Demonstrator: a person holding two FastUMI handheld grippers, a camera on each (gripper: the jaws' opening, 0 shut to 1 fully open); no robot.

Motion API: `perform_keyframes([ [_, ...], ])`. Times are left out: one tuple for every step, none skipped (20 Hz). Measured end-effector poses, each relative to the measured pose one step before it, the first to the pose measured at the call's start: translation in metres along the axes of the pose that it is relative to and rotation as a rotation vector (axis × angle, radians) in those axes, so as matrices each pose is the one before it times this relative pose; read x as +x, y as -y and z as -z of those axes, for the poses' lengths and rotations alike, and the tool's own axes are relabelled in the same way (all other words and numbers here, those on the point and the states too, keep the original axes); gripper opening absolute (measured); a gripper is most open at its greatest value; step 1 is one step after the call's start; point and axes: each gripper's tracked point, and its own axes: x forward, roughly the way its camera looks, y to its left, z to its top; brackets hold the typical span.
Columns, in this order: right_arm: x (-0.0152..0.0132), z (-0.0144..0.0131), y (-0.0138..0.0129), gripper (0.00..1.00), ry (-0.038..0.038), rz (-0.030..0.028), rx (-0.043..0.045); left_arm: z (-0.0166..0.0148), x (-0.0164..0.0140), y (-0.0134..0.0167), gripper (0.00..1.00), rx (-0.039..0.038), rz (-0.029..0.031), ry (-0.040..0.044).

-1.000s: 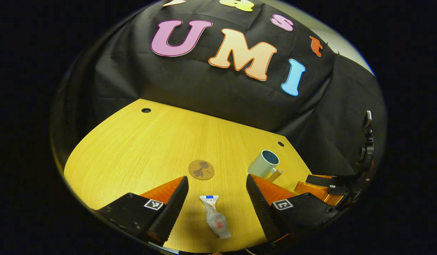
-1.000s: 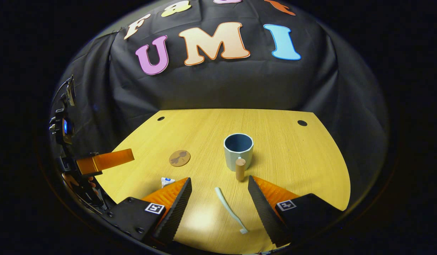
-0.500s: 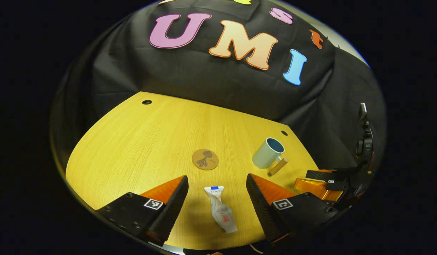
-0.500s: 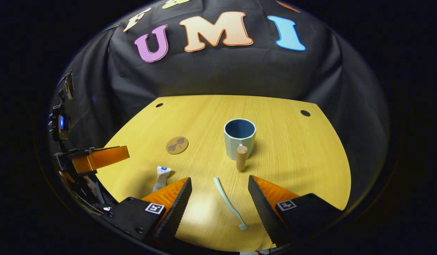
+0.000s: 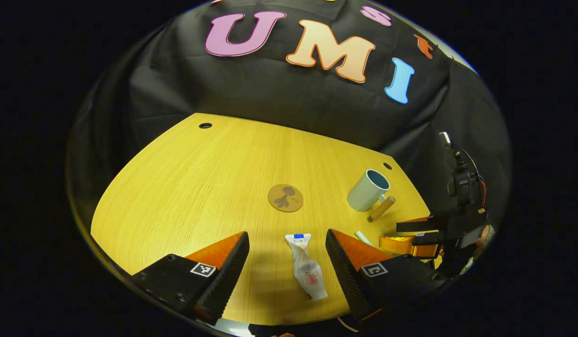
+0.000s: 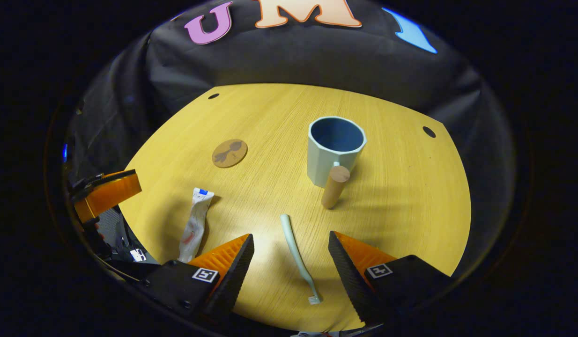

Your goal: Put the toothbrush and toothpaste on the desktop into the cup, then pick up the cup and place it on the coaster on the desktop.

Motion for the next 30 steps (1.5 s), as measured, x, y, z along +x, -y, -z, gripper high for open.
perform_keyframes([
  [0.0074,0.00063,-0.00035,0.94,-0.02003,-0.00576,-0.01227,0.00284,-0.00011,-0.00217,0.96,-0.00268,-0.00804,-0.00791],
  [0.00695,0.00237,-0.0024,0.94,-0.02559,-0.00762,-0.00702,0.00334,0.00059,-0.00321,0.96,0.00006,-0.01114,-0.01009],
  [0.00571,0.00282,-0.00209,0.92,-0.03536,-0.00638,-0.00087,0.00297,0.00045,-0.00316,0.96,0.00334,-0.01347,-0.01072],
  [0.00289,0.00169,-0.00184,0.95,-0.02714,-0.00393,0.00161,0.00094,-0.00053,-0.00358,0.96,0.00416,-0.01554,-0.00206],
  [0.00381,-0.00078,-0.00125,0.86,-0.01842,-0.00339,-0.00724,0.00103,-0.0003,-0.00028,0.96,0.00363,-0.00528,0.00066],
  [0.00471,-0.00126,0.00132,0.88,-0.01257,0.00518,-0.01882,0.0007,-0.00051,-0.00046,0.97,0.00023,-0.00129,0.00058],
  [0.00496,-0.00152,0.00261,0.77,-0.01448,0.01053,-0.02634,0.00017,-0.00069,-0.0003,0.96,-0.00212,-0.00066,-0.00095],
  [0.00423,0.00035,0.00263,0.76,-0.02161,0.01091,-0.02553,0.00155,0.00033,-0.00059,0.96,-0.00317,-0.00222,-0.00032],
  [0.00327,0.00062,0.00222,0.76,-0.02118,0.00706,-0.02371,0.00054,0.00028,-0.00083,0.96,-0.00358,-0.00195,-0.00197],
  [0.0039,0.00013,0.00085,0.79,-0.01715,0.00141,-0.01707,0.00152,0.00019,-0.00095,0.96,-0.00398,-0.00463,-0.00148],
  [0.00321,0.00074,-0.00128,0.68,-0.01846,-0.00636,-0.00674,0.0007,0.00057,-0.00156,0.96,-0.00441,-0.0054,0.00015],
  [0.00327,0.00161,-0.00257,0.59,-0.0153,-0.00493,-0.00819,0.00093,-0.00059,-0.00072,0.96,-0.00497,-0.00173,-0.00147],
  [0.00241,0.00069,0.00012,0.44,-0.01204,-0.00451,-0.01329,-0.0001,-0.0001,-0.00098,0.96,-0.00485,-0.00237,-0.00037],
  [-0.00183,0.0014,-0.00092,0.48,-0.01376,-0.00337,-0.01231,0.00039,0.00075,0.00026,0.96,-0.00417,-0.00281,-0.00061],
  [0.00183,-0.00205,0.00039,0.48,0.00332,-0.00147,-0.00992,0.00058,0.00044,-0.00042,0.96,-0.00353,-0.00221,-0.00138],
  [0.00122,-0.00112,-0.00016,0.48,-0.00053,-0.00446,-0.00405,0.00106,0.00016,-0.00053,0.96,-0.0042,-0.0021,-0.003],
  [0.00126,-0.0001,-0.00042,0.43,-0.00715,-0.00252,-0.0031,0.00067,0.00051,0.0003,0.96,-0.00268,0.00012,-0.00528],
  [-0.00189,-0.00026,0.00119,0.43,-0.00261,-0.00151,-0.01118,0.00049,0.00031,0.00027,0.96,0.00115,0.00294,-0.0046],
  [0.00184,-0.00166,0.00082,0.4,0.00064,-0.00077,-0.00456,0.00005,0.0,0.0008,0.96,0.00307,0.0033,-0.00569],
  [-0.00105,0.00063,-0.00094,0.33,-0.00216,-0.00133,0.00395,0.00025,0.00008,0.00067,0.96,0.00433,0.00488,-0.00543],
  [0.00125,0.00076,-0.00094,0.31,-0.00165,-0.0006,-0.00152,-0.00007,0.00001,0.00154,0.96,0.00442,0.00741,-0.00692],
  [-0.00149,0.00003,-0.00072,0.27,-0.00528,0.00144,0.00297,-0.00012,0.00048,0.00193,0.96,0.00501,0.00931,-0.0086],
  [0.00033,0.00112,-0.0012,0.22,-0.01498,0.00223,0.01644,0.00167,0.00142,0.00209,0.96,0.00391,0.0065,-0.01811],
  [-0.00058,0.00092,-0.00082,0.18,-0.01315,0.00364,0.01668,0.00448,0.00436,0.00503,0.96,0.00553,0.00726,-0.02455],
  [-0.0006,-0.00033,-0.00043,0.15,-0.01301,-0.00032,0.00802,0.00246,0.00551,0.00623,0.96,0.00621,0.00786,-0.02063],
  [0.00111,0.00103,-0.00021,0.12,-0.00698,0.00109,0.00168,0.00263,0.00526,0.00484,0.96,0.00698,0.00647,-0.02381],
  [-0.00074,-0.0007,0.00007,0.12,-0.00648,-0.00077,-0.00476,0.00218,0.00273,0.00389,0.96,0.00859,0.00625,-0.02384],
  [0.00011,-0.00028,0.00008,0.12,-0.00417,0.00061,0.00155,0.00352,0.00326,0.00263,0.96,0.00729,-0.00105,-0.03007],
  [-0.00076,0.00005,0.00005,0.12,-0.00135,0.0021,0.00266,0.00164,0.00269,0.00308,0.96,0.00561,0.00057,-0.02441],
  [0.00044,0.00014,0.00004,0.12,-0.00053,0.00244,0.0004,-0.00094,0.0046,0.00383,0.96,0.00394,0.0026,-0.01643],
])
